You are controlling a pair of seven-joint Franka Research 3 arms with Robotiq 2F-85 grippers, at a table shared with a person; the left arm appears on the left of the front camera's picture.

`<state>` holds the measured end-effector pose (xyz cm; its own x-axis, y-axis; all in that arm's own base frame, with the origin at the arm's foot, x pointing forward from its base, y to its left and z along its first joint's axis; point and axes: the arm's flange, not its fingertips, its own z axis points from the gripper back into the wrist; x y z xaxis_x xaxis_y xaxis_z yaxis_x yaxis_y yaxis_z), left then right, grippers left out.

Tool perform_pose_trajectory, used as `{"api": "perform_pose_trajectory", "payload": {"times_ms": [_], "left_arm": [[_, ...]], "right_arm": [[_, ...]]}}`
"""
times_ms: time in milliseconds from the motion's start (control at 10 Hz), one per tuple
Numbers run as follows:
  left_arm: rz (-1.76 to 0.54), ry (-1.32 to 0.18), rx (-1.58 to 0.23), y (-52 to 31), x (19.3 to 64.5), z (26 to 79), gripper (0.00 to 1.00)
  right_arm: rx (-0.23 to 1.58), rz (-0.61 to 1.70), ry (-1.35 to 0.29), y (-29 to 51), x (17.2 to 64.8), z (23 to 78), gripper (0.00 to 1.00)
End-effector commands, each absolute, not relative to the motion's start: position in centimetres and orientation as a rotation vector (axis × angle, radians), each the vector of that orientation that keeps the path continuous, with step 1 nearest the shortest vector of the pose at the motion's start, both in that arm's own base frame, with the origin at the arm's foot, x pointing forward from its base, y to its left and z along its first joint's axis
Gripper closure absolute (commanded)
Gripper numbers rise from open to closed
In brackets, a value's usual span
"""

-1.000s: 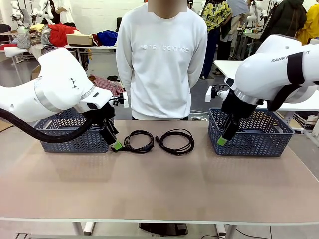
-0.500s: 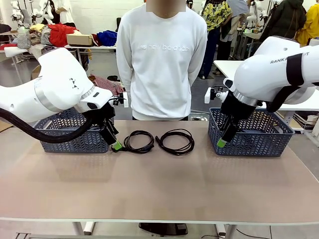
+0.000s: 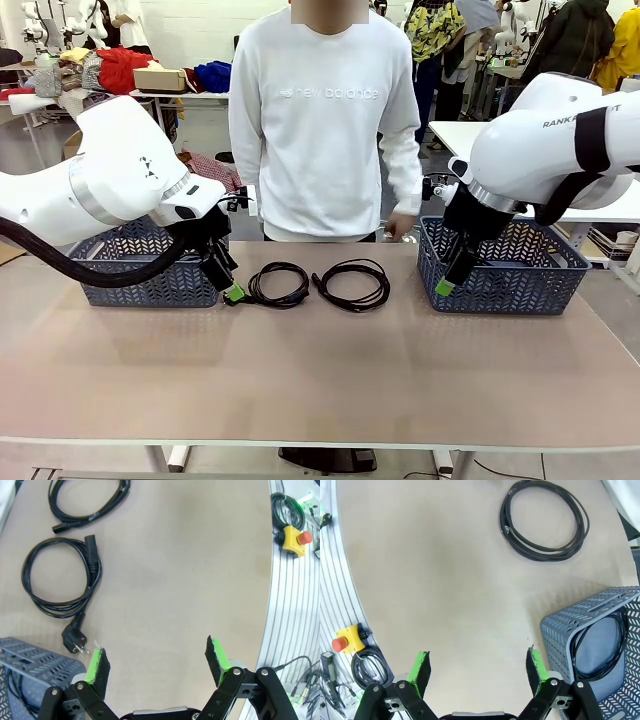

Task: Organize the cables according to human instructions.
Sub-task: Pick up a bundle of cables and place it in the basket indicated by the human.

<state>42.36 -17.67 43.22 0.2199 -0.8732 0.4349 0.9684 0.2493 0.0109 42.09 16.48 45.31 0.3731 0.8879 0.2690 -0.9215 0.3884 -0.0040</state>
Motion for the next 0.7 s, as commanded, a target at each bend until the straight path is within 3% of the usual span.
{"api": "perform_pose_trajectory", "payload": {"times_ms": [0,600], "left_arm": [[-1.295,-0.391,-0.284,-17.55,42.25,43.31,0.00],[-1.295,-0.391,-0.284,-17.55,42.25,43.31,0.00]], "right_arm": [[0.155,1.163,-0.249,16.54,42.15,45.47,0.00],[0.155,1.163,-0.249,16.54,42.15,45.47,0.00]]}}
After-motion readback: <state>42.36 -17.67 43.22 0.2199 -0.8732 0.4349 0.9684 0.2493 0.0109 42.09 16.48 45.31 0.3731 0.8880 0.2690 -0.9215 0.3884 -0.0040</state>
